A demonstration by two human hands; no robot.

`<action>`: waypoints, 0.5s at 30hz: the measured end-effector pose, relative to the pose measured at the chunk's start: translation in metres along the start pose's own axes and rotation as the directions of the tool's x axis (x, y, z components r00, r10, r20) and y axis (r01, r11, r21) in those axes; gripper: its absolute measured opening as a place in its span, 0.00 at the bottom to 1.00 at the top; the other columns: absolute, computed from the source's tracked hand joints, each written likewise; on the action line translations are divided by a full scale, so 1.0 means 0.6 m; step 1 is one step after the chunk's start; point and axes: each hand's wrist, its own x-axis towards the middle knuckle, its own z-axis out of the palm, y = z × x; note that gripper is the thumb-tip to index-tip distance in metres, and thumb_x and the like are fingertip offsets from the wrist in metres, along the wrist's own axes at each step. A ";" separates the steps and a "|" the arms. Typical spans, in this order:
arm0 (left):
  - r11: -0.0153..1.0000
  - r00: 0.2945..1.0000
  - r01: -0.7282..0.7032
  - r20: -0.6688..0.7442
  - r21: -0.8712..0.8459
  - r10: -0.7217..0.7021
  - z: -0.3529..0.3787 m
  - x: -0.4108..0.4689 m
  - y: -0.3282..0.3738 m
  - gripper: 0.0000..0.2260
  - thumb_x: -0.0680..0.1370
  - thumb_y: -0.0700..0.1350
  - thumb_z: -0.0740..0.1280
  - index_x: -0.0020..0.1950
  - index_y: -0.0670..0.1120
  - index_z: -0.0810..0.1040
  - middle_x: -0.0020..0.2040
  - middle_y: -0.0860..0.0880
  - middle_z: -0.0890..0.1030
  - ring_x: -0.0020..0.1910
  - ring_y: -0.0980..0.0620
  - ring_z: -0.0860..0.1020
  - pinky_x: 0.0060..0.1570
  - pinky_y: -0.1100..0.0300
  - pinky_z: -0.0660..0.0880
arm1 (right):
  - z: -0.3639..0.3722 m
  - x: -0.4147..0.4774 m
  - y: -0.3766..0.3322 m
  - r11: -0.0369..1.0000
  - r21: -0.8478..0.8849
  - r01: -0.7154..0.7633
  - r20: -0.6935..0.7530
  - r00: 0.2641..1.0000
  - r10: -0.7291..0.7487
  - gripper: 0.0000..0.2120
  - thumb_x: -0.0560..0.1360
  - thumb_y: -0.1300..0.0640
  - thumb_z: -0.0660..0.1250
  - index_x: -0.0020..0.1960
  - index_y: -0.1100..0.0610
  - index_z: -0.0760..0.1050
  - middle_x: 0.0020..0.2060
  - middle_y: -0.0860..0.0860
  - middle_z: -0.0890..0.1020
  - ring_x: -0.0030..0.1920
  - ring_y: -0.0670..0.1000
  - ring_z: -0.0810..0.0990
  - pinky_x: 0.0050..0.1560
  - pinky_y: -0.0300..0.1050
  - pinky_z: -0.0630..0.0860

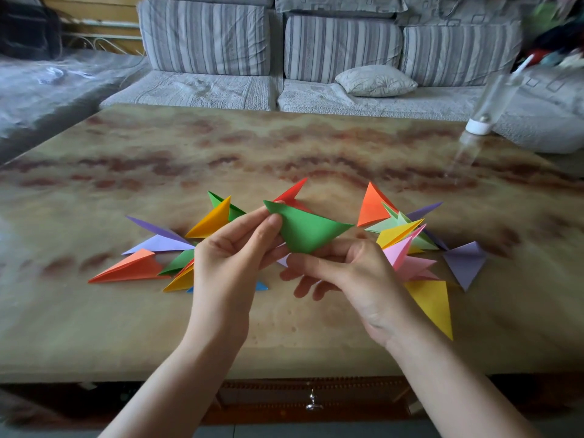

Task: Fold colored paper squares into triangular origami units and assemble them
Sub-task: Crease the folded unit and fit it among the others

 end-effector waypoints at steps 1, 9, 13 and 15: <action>1.000 1.000 0.002 -0.001 -0.009 -0.002 0.000 0.000 0.000 0.07 0.74 0.37 0.66 0.49 0.44 0.82 0.40 0.49 0.85 0.37 0.56 0.83 0.37 0.68 0.77 | 0.000 0.000 0.000 1.000 0.004 -0.004 0.001 1.000 0.004 0.03 0.70 0.63 0.71 0.41 0.62 0.82 0.35 0.55 0.85 0.29 0.50 0.80 0.30 0.37 0.71; 1.000 0.999 0.002 -0.040 -0.026 -0.003 -0.001 0.002 0.000 0.07 0.75 0.37 0.66 0.49 0.43 0.82 0.42 0.47 0.86 0.41 0.54 0.83 0.40 0.67 0.78 | -0.002 -0.003 -0.003 0.996 0.094 -0.010 -0.034 0.999 0.014 0.10 0.69 0.57 0.71 0.46 0.63 0.82 0.39 0.55 0.86 0.33 0.51 0.82 0.28 0.37 0.72; 1.000 0.997 0.002 -0.079 -0.030 -0.004 -0.001 0.002 -0.005 0.11 0.73 0.38 0.67 0.54 0.38 0.81 0.45 0.43 0.85 0.44 0.50 0.83 0.42 0.64 0.79 | -0.003 -0.002 -0.004 0.994 0.106 0.020 -0.065 0.998 -0.014 0.05 0.71 0.62 0.69 0.41 0.65 0.81 0.36 0.56 0.85 0.30 0.49 0.80 0.28 0.35 0.70; 1.000 0.996 -0.006 -0.094 -0.025 0.004 0.000 0.001 -0.008 0.11 0.74 0.38 0.67 0.55 0.37 0.80 0.45 0.43 0.85 0.44 0.50 0.83 0.42 0.64 0.79 | -0.001 -0.001 -0.002 0.992 0.124 0.017 -0.080 0.997 -0.007 0.05 0.72 0.63 0.68 0.43 0.66 0.81 0.36 0.55 0.85 0.29 0.49 0.80 0.27 0.35 0.70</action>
